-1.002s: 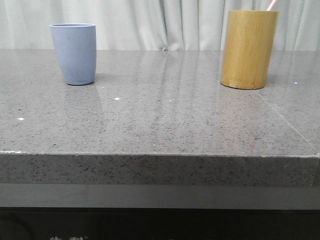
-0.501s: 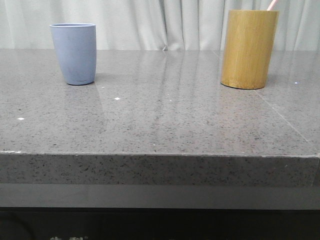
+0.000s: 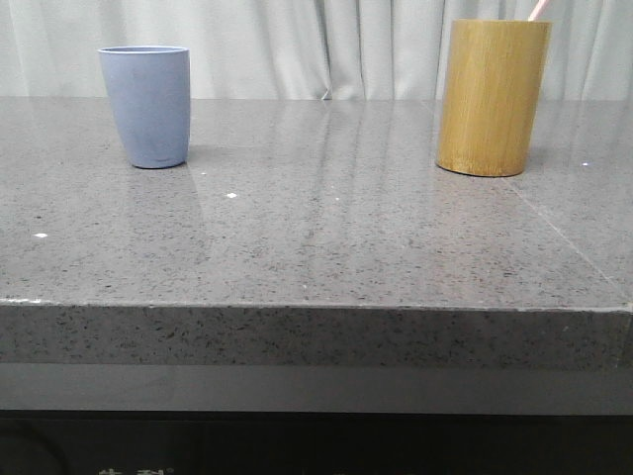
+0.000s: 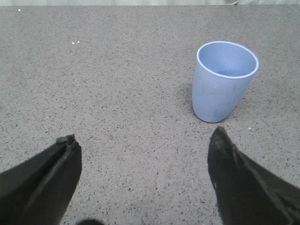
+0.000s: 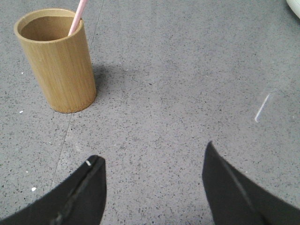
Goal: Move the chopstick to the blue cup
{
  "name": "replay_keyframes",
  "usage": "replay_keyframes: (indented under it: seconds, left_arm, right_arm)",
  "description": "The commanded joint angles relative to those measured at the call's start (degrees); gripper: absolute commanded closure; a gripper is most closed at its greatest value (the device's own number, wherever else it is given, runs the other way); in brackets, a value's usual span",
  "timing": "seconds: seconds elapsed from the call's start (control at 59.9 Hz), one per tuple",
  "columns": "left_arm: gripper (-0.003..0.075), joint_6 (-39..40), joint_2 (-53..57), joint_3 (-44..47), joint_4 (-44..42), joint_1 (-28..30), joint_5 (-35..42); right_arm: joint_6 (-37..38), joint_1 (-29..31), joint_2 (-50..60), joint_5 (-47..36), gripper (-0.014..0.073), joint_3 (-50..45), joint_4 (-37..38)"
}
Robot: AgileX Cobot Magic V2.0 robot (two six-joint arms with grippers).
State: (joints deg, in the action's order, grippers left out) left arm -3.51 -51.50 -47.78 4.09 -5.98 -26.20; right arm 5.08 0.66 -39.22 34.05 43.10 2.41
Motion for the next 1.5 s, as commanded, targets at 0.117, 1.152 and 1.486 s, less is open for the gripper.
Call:
replay_keyframes:
  seconds: [0.117, 1.152, 1.486]
  left_arm:
    - [0.0156, 0.16, -6.99, -11.96, 1.35, 0.03, -4.24]
    - [0.0176, -1.03, -51.81, -62.33, 1.93, -6.35, -33.82]
    - [0.0317, 0.4, -58.04, -67.27, 2.31, -6.35, -34.52]
  right_arm:
    - [-0.69, 0.26, -0.1, -3.85, 0.012, 1.71, 0.83]
    - [-2.83, -4.79, -0.1, -3.72, 0.012, 1.81, -0.84]
    - [-2.83, -4.8, -0.1, -3.49, 0.012, 1.81, -0.79]
